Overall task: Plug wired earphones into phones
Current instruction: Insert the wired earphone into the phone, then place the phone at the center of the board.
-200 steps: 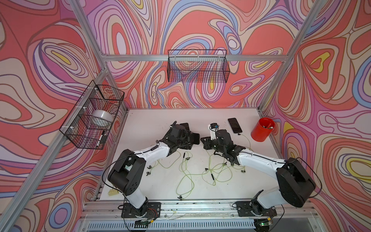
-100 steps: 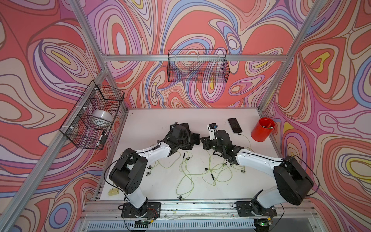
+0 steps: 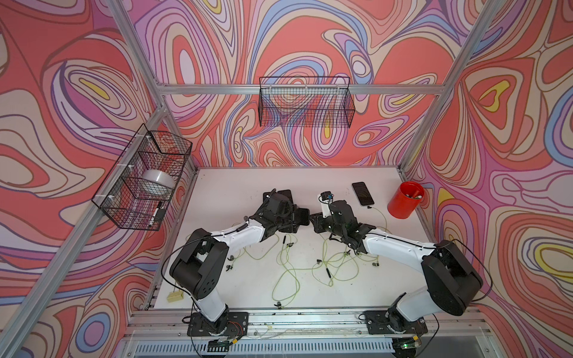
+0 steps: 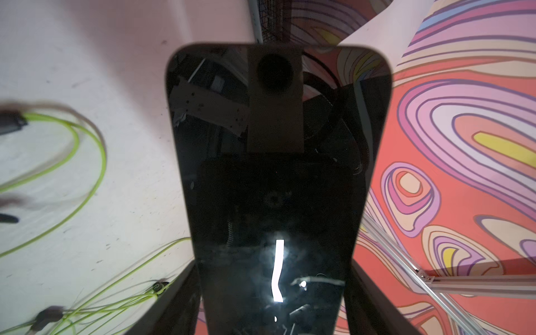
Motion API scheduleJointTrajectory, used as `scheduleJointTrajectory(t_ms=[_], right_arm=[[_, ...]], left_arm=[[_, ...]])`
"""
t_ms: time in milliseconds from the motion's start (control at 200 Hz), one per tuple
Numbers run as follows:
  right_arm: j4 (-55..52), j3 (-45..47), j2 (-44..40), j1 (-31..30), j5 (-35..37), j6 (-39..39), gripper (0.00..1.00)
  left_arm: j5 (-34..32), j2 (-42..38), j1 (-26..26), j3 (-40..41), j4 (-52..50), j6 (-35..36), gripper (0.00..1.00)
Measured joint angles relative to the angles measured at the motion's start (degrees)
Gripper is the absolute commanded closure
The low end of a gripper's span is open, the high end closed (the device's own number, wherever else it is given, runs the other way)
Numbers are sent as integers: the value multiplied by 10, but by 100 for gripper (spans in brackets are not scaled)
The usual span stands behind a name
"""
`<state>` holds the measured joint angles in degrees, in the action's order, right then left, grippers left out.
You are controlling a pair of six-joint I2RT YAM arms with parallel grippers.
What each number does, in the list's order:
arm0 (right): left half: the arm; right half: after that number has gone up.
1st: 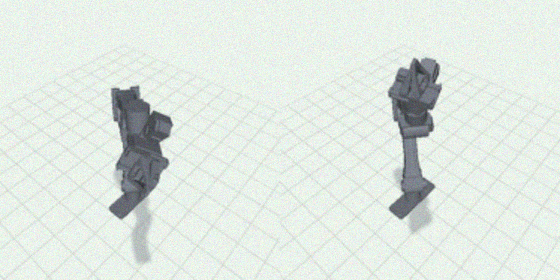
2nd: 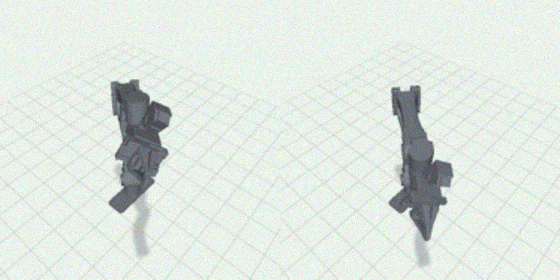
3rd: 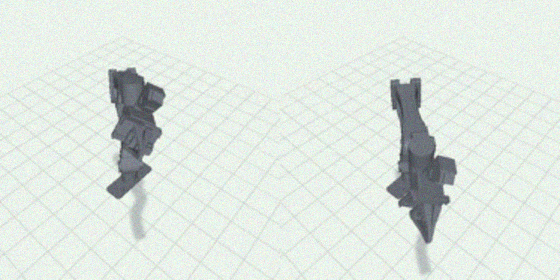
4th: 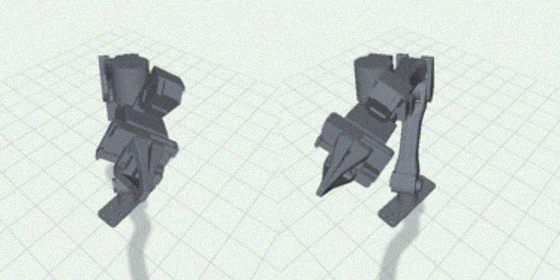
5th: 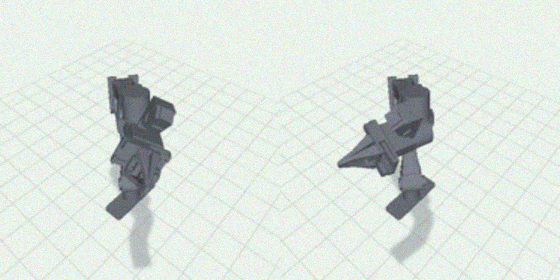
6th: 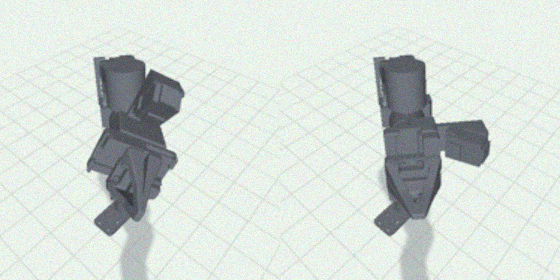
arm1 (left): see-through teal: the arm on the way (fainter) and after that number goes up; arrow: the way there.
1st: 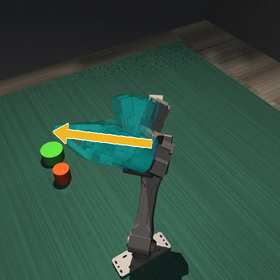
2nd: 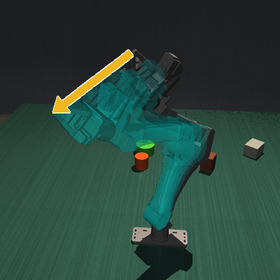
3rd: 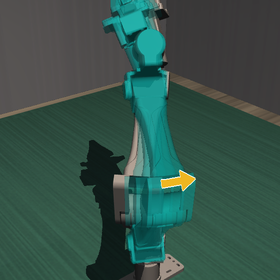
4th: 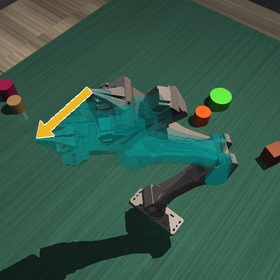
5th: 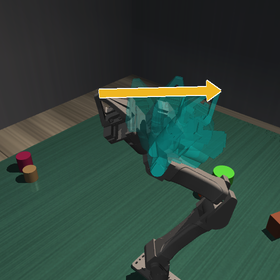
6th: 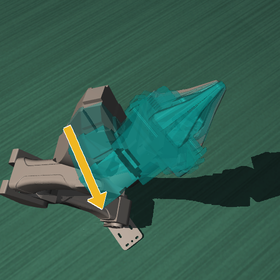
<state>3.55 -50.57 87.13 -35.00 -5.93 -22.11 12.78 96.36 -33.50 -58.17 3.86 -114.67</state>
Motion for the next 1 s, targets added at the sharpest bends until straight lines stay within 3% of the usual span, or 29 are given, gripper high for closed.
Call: scheduleJointTrajectory(t_ms=[90, 341, 696, 896, 997], right_arm=[[-60, -31, -3, 26, -32, 4, 49], [-169, -38, -61, 103, -58, 9, 48], [-186, 18, -82, 110, -55, 2, 49], [-188, 29, -82, 110, -54, -1, 50], [-188, 33, -82, 110, -54, -1, 50]], left_arm=[[5, 1, 0, -33, -41, 44, 100], [4, 105, 2, -224, -175, 221, 98], [-50, 331, -14, -564, -440, 569, 97], [-58, 471, -35, -792, -552, 701, 95], [-60, 517, -41, -852, -585, 738, 87]])
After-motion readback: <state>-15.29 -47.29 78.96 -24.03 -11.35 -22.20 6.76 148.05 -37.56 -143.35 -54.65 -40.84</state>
